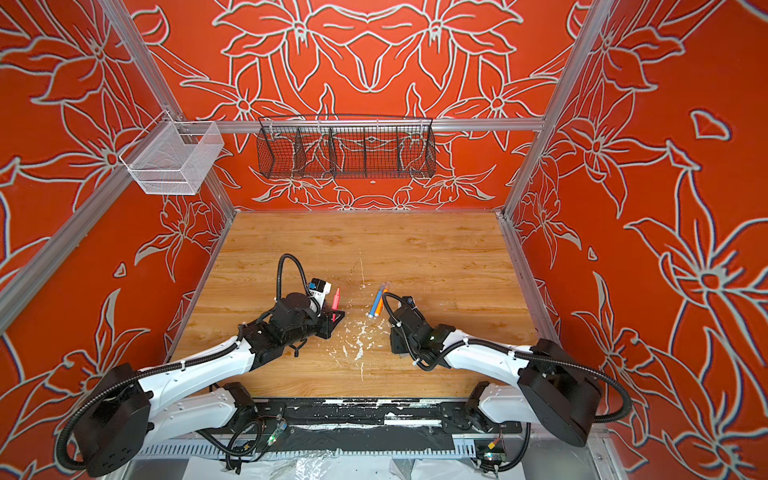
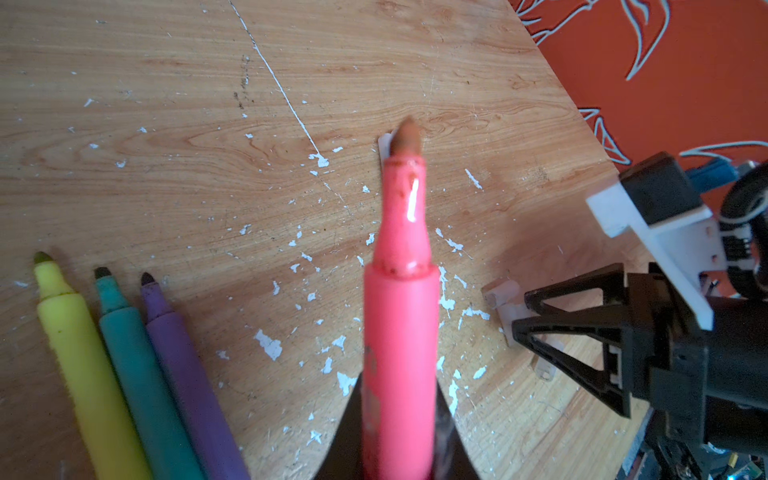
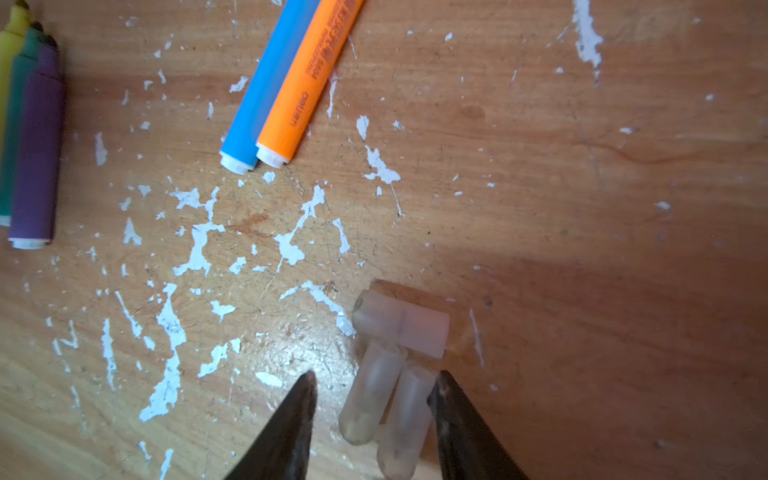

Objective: Insert the pens into the pen caps
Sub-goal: 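Move the right gripper down to the translucent caps on the table, then close the right gripper on one translucent cap and lift it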

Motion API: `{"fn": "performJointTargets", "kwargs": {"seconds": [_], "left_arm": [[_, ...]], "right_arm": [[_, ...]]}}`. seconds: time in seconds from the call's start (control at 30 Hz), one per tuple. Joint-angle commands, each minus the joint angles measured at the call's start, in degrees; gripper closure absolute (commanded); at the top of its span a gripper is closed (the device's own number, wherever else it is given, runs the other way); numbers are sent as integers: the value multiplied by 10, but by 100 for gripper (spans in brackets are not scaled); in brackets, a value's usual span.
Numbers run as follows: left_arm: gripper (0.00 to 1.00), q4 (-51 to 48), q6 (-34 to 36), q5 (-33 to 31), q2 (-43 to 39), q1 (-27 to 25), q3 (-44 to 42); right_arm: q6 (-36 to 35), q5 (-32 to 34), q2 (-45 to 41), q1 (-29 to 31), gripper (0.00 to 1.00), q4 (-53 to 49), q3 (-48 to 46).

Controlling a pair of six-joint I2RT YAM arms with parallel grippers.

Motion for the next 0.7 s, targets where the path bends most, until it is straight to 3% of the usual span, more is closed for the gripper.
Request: {"fn": "performJointTargets", "kwargs": {"seconds": [0.0, 0.47, 0.67], "left_arm": [[100, -7, 3, -11, -11, 1, 1], [100, -20, 8, -15, -27, 1, 5], [100, -30, 7, -12, -35, 1, 2]], "right_arm": [[-10, 18, 20, 4, 52, 3, 29], [-20, 22, 88, 4, 54, 5, 69], [-18, 55, 122, 4, 53, -14, 88]]}}
